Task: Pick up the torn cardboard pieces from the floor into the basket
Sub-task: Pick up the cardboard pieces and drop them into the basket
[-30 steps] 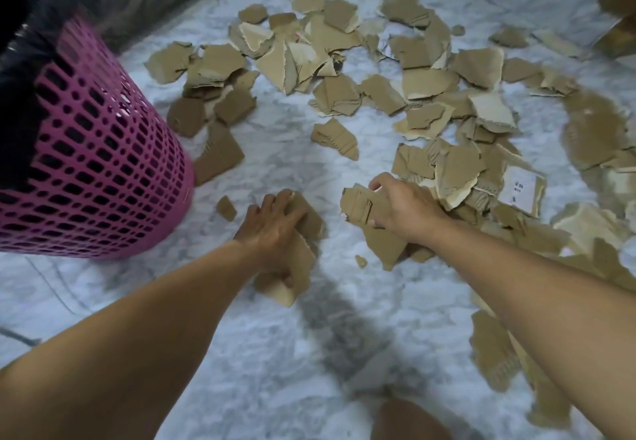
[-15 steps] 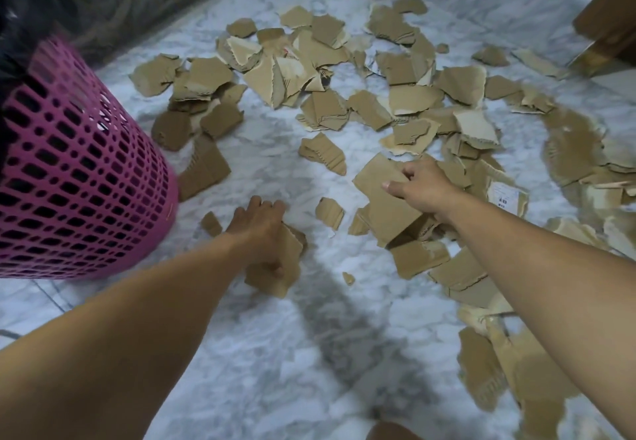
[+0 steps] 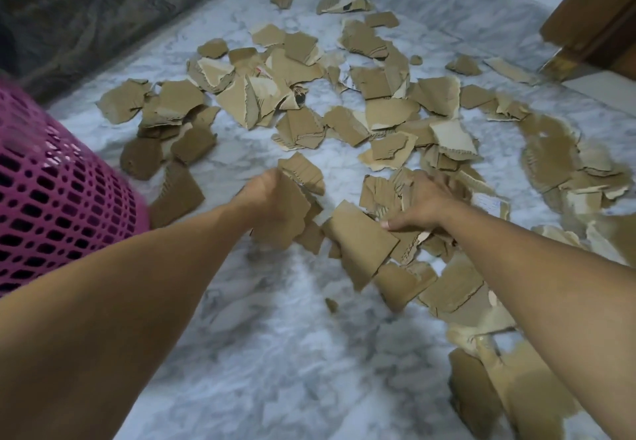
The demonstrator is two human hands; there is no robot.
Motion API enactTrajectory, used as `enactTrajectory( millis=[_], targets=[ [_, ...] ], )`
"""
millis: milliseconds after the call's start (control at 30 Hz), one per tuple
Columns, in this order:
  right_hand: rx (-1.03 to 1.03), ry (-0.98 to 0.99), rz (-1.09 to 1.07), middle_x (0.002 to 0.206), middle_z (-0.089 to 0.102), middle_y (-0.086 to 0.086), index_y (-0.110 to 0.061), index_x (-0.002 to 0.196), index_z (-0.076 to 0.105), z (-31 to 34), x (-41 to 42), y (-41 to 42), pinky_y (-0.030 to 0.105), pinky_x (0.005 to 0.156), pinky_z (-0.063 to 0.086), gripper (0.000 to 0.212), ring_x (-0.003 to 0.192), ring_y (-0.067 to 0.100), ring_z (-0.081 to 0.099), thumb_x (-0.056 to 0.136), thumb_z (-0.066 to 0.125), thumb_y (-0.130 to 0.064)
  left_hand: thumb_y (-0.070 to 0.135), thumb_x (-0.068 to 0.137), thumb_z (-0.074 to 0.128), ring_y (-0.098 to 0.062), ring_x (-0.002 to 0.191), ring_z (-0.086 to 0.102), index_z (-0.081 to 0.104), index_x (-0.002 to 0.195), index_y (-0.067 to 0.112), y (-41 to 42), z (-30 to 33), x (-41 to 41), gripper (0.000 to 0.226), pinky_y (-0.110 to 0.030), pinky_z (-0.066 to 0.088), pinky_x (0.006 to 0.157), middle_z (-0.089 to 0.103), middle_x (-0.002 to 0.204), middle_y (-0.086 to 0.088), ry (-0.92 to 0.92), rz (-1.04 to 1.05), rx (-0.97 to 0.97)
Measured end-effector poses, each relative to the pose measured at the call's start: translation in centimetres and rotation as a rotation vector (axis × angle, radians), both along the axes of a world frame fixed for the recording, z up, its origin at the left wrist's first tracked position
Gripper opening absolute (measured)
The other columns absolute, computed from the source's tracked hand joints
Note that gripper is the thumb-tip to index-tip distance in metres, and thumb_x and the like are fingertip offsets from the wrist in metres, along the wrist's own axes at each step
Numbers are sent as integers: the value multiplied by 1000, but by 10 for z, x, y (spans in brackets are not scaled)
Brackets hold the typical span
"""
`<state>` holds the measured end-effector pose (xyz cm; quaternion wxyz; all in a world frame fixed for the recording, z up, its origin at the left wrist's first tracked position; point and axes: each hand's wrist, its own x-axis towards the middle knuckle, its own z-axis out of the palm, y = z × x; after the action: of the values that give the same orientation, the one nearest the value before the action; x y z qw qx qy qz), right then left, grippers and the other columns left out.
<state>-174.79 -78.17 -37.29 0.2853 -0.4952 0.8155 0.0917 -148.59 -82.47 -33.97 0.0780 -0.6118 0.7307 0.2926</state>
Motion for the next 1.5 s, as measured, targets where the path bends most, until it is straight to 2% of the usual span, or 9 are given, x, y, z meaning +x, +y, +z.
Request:
enactTrajectory(
  millis=[100,267,367,567,667,800,1067,1300,1500],
  targets=[
    [-16,-23,-71,163,-13,12,-26,155,-5,-5,-16,-8,67,115,10,146,149,40,-11,47,81,-74,5,82,62,-31,94,61,56,87,13,-18,-10,-11,11,-33,50,80,53,73,2,33,-10,-7],
    [-19,-34,-268,164,-4,13,-19,156,-3,-11,-60,-15,61,118,8,155,150,38,-5,38,64,-92,15,75,73,-30,133,28,48,135,18,-52,-38,-28,65,-43,35,108,32,145,-6,-108,-149,2],
    [-5,-27,-207,163,4,15,-14,156,5,-9,-77,-13,53,120,14,135,149,37,5,57,77,-72,17,76,72,-30,139,18,46,134,17,-60,-46,-34,64,-41,30,110,17,153,-4,-133,-212,7],
    [-1,-118,-270,163,14,11,-22,156,2,-23,-75,-13,53,117,25,154,148,35,17,37,92,-60,19,73,76,-32,119,42,50,130,13,-63,-51,-38,64,-35,42,92,43,132,-11,-113,-213,-1],
    [-2,-185,-278,154,33,11,-12,151,21,-23,-63,-15,43,110,38,131,139,34,35,49,95,-45,5,76,70,-28,99,55,54,121,7,-55,-50,-40,48,-29,42,74,58,117,-12,17,-121,27],
    [21,-280,-300,112,63,11,-5,111,59,-20,-57,-14,40,90,55,80,100,28,63,47,97,-34,5,75,73,-26,89,56,53,119,8,-50,-43,-32,48,-40,52,80,61,110,-13,130,7,79],
    [-41,-387,-302,111,64,12,-4,119,57,0,-57,0,36,87,52,67,103,31,62,62,92,-17,7,81,72,-22,80,56,59,83,8,-42,-5,-14,14,-27,47,61,58,87,-6,221,144,217],
    [-122,-459,-289,108,67,13,-7,120,58,14,-55,17,36,92,51,60,103,30,62,68,87,-6,14,78,74,-26,100,59,61,106,5,3,-23,-51,32,-39,53,88,62,110,-9,214,-22,365],
    [-166,-502,-364,108,66,12,-6,118,56,2,-52,35,40,95,52,56,103,29,63,71,86,-5,30,61,85,-23,129,35,52,115,20,49,-57,-83,65,-35,31,113,39,141,-2,244,-9,294]
  ],
)
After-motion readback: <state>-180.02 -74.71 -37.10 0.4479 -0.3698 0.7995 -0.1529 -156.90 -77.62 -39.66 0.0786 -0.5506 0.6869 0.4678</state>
